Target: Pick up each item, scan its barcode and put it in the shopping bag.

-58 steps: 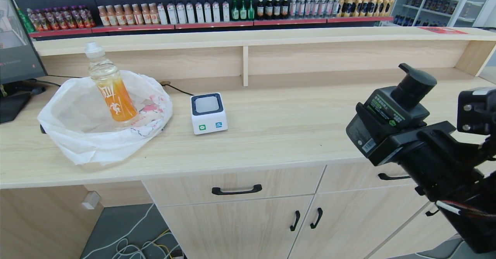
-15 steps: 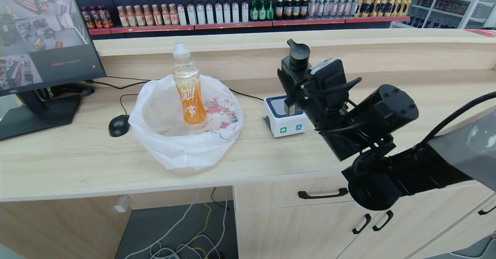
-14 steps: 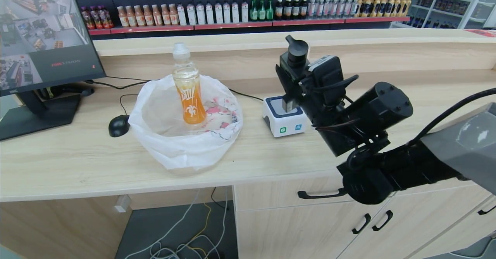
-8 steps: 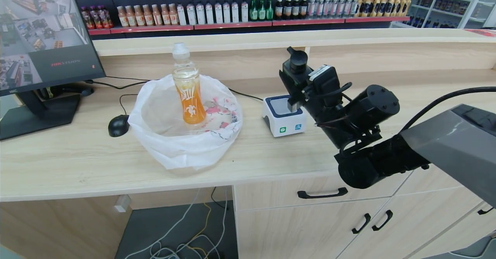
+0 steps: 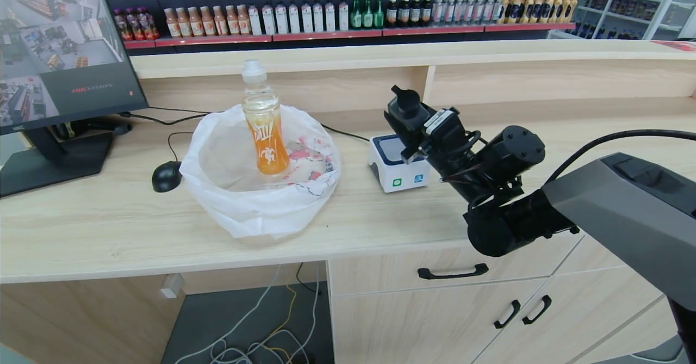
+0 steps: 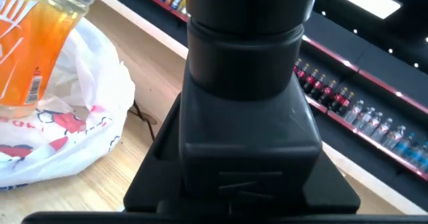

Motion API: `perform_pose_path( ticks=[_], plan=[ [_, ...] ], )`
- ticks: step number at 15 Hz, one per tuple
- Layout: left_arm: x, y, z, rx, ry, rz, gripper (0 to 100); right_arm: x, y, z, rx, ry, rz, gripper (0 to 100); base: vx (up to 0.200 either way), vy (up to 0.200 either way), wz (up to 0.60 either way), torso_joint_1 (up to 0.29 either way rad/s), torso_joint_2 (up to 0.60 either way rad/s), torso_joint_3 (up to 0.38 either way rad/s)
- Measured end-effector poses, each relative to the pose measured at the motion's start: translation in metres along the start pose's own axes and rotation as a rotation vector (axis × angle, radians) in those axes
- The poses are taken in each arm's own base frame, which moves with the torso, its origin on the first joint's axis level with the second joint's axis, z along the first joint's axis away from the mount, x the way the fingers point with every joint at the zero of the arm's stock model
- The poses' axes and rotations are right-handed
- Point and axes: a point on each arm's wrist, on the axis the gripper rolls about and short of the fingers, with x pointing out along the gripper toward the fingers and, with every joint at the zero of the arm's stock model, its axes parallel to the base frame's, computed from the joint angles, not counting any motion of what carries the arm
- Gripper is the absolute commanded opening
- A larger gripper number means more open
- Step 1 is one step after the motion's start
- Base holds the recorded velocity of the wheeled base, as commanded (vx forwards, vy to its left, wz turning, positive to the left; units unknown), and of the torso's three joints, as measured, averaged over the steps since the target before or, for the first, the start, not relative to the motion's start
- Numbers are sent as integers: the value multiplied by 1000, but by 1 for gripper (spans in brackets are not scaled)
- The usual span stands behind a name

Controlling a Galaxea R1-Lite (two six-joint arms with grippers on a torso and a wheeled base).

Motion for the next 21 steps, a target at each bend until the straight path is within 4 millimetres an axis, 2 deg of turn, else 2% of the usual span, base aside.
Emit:
perform_pose_path(
  ticks=[3, 7, 9, 21],
  plan=[
    [0, 0, 0, 0, 0, 0, 100, -1, 2, -2, -53, -23, 40, 0, 0, 0, 0, 0, 0, 0],
    [0, 0, 0, 0, 0, 0, 100, -5, 9, -13, -76, -37, 104, 0, 0, 0, 0, 0, 0, 0],
    [0, 0, 0, 0, 0, 0, 100, -7, 7, -18, -80, -24, 104, 0, 0, 0, 0, 0, 0, 0],
    [0, 0, 0, 0, 0, 0, 100, -6, 8, -22, -89, -23, 103, 0, 0, 0, 0, 0, 0, 0]
  ],
)
